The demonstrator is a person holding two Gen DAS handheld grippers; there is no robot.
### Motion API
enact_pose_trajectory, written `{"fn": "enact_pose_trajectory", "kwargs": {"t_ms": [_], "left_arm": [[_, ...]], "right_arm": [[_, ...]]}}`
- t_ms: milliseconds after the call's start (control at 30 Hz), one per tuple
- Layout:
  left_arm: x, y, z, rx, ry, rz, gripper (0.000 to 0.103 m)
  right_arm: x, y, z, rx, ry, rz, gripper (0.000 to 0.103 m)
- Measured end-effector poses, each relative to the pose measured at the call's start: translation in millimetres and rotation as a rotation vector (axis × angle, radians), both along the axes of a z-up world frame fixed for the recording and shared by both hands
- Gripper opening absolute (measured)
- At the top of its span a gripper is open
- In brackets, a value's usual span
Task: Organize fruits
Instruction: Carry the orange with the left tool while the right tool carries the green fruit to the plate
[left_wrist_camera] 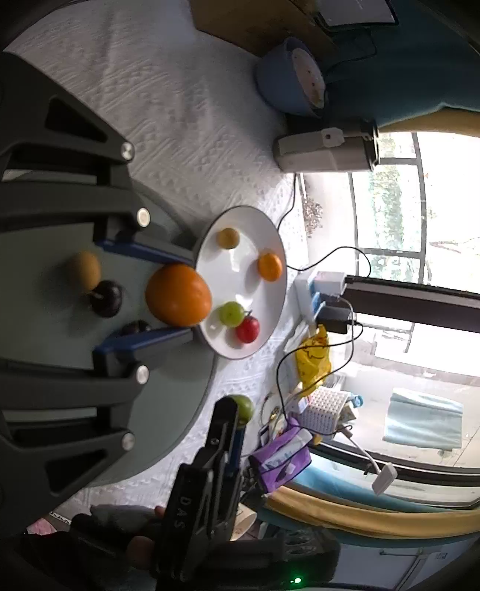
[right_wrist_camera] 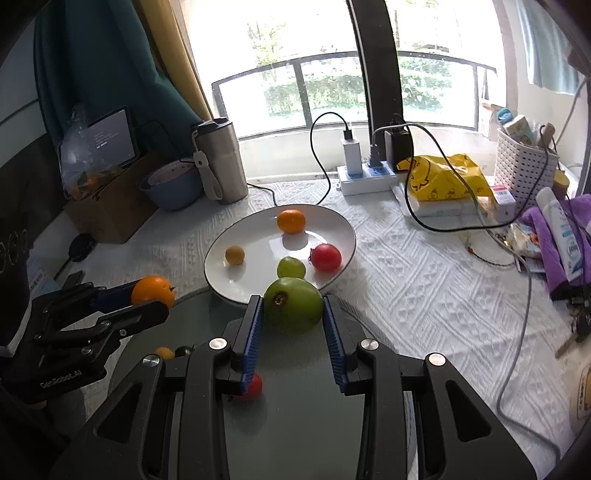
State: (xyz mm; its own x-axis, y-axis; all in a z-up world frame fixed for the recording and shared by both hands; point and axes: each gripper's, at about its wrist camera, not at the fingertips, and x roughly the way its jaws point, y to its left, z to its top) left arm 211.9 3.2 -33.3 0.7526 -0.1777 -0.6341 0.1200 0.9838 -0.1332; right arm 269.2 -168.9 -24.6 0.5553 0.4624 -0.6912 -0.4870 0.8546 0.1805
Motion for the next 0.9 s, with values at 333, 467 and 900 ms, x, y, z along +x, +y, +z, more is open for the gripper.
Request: {"fn": "enact_pose_trajectory", "kwargs": {"t_ms": [333, 467, 900], "left_arm": [[33.5, 7.2, -5.4, 0.012, 0.004, 0.002, 0.036], [46.7, 9.4, -10.0, 0.036, 0.016, 0.004, 0.036], [86.6, 18.1, -29.2, 0.115, 0.088, 0.019, 0.036]], "right_arm": [[24.5, 11.0, -8.8, -0.003, 0.016, 0.016, 0.035], [31.7, 16.6, -12.6, -0.004, 0.025, 0.033, 0.035], [52.3, 40.0, -28.7, 0.001, 0.062, 0.093, 0.035]]}}
